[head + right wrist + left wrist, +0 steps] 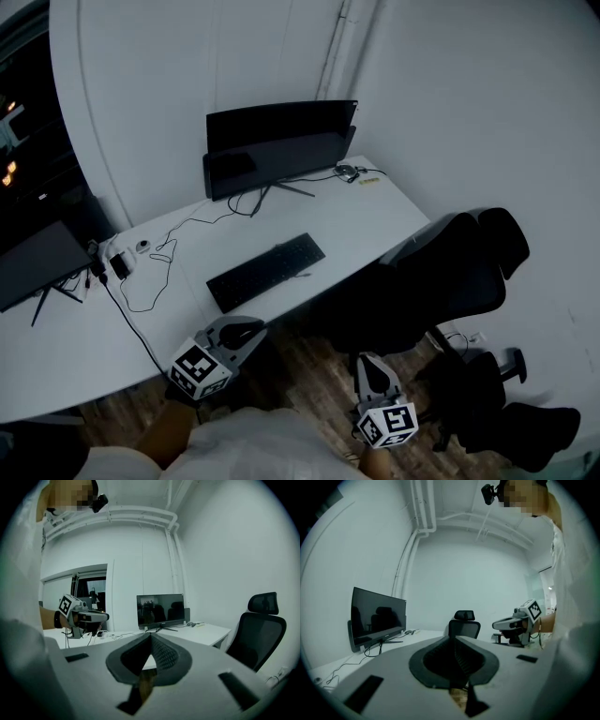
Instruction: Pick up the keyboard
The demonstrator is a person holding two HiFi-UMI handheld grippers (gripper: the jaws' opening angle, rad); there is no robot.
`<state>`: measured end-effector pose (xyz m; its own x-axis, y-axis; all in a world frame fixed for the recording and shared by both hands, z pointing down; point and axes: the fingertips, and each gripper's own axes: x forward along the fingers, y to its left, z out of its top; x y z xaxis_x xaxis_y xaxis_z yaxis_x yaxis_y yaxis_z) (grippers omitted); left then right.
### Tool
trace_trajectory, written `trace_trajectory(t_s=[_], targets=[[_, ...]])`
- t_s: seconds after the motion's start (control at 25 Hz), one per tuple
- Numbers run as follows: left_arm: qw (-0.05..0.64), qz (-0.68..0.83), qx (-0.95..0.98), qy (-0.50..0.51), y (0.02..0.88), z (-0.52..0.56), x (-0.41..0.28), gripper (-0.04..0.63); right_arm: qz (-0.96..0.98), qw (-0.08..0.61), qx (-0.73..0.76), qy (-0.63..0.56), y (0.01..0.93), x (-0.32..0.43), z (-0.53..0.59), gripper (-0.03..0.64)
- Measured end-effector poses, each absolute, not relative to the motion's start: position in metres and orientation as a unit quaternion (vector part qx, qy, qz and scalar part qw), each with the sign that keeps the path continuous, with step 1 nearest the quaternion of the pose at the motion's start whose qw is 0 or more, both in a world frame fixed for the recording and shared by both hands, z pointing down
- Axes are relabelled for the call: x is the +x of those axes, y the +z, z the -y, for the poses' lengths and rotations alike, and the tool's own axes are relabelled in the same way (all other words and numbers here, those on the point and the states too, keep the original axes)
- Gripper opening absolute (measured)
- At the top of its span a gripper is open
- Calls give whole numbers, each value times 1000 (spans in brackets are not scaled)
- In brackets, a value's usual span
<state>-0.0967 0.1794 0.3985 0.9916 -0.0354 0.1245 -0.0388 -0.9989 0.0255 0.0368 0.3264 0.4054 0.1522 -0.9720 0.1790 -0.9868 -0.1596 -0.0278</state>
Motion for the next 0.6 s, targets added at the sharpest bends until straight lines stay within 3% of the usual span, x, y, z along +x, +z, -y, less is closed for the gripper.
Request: trace_trajectory(t_s=[0.6], targets=[[4,-11,997,80,403,-243,-46,31,628,19,771,102,431,80,-384,3]])
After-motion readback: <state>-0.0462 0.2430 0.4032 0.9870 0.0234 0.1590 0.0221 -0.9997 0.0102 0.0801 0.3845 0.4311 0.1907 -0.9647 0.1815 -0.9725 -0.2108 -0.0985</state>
